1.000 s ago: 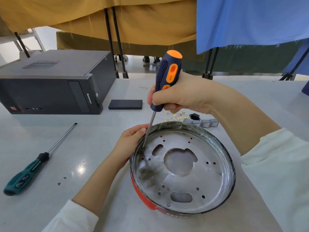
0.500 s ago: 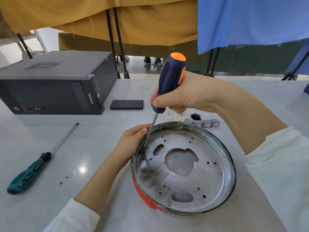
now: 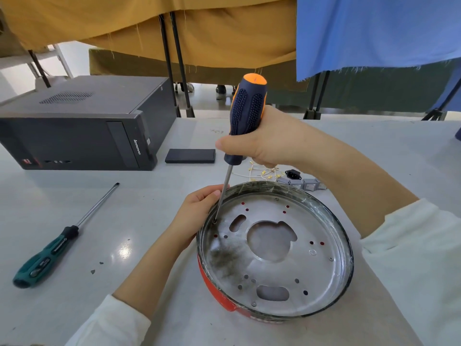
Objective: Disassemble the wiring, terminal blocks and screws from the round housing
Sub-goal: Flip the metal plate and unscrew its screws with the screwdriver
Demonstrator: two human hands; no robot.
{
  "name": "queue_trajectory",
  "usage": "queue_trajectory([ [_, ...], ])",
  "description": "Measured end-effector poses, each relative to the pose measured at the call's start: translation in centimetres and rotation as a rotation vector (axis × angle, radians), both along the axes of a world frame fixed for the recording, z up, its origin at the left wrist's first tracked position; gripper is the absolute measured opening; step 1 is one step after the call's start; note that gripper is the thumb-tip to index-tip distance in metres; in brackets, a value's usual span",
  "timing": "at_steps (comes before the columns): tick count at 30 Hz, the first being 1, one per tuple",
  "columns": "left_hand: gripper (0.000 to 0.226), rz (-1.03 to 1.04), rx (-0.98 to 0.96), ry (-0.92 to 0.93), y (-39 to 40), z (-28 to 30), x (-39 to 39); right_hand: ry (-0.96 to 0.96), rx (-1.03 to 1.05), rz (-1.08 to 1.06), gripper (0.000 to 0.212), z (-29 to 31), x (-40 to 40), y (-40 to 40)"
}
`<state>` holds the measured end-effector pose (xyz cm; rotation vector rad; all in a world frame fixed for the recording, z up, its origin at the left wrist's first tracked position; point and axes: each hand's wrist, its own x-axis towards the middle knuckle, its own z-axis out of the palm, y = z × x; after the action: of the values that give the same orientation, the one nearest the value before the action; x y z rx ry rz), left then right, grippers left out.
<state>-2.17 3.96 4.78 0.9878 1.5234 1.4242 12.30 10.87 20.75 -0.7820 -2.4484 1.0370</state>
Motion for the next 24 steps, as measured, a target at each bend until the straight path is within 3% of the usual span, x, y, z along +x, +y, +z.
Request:
queue_trajectory([
  [5, 0.034, -0.008, 0.003, 0.004, 0.0, 0.1, 0.0, -0.02, -0.136, 0.124, 0.003, 0.7, 0.5, 0.7],
  [9, 0.031, -0.007, -0.001, 0.003, 0.1, 0.0, 0.0, 0.025, -0.271, 0.163, 0.016, 0.4, 0.7, 1.1],
  [11, 0.03, -0.006, -0.002, 0.001, 0.1, 0.0, 0.0, -0.006, -0.226, 0.141, 0.008, 0.3, 0.8, 0.9],
  [15, 0.029, -0.004, -0.01, 0.017, 0.1, 0.0, -0.1, -0.028, -0.004, -0.009, 0.039, -0.1, 0.3, 0.4],
  [17, 0.029, 0.0, -0.014, 0.023, 0.2, -0.1, -0.1, -0.003, 0.004, -0.032, 0.044, -0.2, 0.2, 0.5],
  [23, 0.031, -0.005, -0.01, 0.012, 0.2, -0.2, -0.1, 0.003, -0.227, 0.166, 0.008, 0.6, 1.2, 1.3],
  [24, 0.032, -0.005, -0.007, 0.008, 0.2, -0.2, -0.2, 0.01, -0.255, 0.184, 0.012, 0.4, 1.2, 1.4],
])
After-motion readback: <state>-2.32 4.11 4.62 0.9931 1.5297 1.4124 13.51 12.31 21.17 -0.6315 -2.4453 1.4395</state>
